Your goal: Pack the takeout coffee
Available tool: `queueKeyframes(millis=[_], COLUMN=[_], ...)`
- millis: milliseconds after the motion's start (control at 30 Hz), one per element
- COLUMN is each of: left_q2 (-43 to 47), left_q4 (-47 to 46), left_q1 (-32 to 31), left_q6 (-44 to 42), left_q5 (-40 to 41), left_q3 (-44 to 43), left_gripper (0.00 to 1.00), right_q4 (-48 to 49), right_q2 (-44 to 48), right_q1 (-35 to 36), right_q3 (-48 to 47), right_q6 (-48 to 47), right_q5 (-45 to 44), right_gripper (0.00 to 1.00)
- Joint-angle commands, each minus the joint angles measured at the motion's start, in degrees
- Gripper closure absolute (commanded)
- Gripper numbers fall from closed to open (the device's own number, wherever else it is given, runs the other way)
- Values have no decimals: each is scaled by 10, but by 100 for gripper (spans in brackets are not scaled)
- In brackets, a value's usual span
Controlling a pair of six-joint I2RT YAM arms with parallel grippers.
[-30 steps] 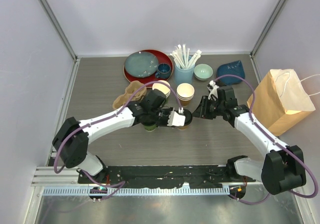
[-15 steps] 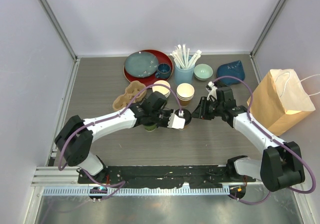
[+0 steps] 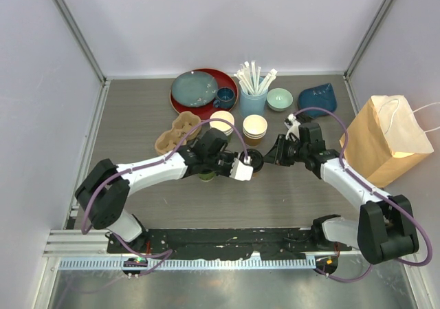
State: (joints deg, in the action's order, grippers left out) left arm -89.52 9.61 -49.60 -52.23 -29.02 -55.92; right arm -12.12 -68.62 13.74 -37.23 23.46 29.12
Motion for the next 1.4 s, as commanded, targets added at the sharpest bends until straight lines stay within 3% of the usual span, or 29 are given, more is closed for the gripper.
queueKeyframes(millis=[0,367,667,867,1367], left_q2=[-25,-37,3,36,85], left_q4=[-6,13,24,-23,1], left_q1=[-2,-3,-3,-3,-2], left_q6=[-7,25,42,96,44], left_q5=[-11,-22,-47,-56,-46], left_q3=[32,54,72,44,47], left_gripper=[74,77,85,78,73], right_q4=[2,35,4,0,-45], right_q2=[-23,-36,-6,19,39], right_q1=[4,2,3,3,3], right_q3=[44,102,72,38,-27], right_q6=[11,41,27,26,5], right_q5=[-3,-6,-8,3,-2], right_gripper=[82,95,96,85,71])
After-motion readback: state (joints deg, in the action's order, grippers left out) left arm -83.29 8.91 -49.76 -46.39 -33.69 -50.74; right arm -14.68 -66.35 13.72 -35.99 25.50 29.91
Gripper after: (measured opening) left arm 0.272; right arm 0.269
